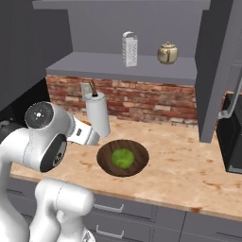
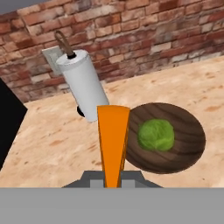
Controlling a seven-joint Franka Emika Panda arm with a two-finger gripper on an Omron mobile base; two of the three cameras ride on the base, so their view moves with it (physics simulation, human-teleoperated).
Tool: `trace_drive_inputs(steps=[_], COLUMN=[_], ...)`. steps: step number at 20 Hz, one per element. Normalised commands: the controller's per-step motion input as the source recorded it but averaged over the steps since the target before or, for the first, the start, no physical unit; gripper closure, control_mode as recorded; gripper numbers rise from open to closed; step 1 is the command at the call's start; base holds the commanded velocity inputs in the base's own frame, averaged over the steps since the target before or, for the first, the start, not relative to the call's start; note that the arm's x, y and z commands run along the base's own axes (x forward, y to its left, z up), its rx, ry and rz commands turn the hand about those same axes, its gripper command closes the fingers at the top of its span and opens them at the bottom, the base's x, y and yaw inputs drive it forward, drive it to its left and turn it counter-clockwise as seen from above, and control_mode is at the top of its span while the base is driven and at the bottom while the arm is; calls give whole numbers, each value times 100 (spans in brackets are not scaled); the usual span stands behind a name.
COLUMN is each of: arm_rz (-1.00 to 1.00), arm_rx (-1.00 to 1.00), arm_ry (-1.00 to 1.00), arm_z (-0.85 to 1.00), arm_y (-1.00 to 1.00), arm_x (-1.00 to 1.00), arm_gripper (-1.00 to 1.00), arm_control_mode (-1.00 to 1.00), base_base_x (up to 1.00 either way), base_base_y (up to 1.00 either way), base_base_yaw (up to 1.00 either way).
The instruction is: Pick the cheese from the fridge and the cheese grater from the cabinet and place them next to the salad bowl.
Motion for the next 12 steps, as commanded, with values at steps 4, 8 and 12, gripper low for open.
trace_drive_inputs(steps=[4,8,12], arm_rz=[3,5,10], arm_rx=[-13,-6,-2], arm_ry=[15,28,33], arm_z=[-7,-18,-24], arm_y=[49,38,14], arm_x=[21,36,41], arm_gripper=[100,100,100], arm_control_mode=[-100,-100,-100], base_base_x=[0,0,0], base_base_y=[0,0,0], base_base_yaw=[0,0,0])
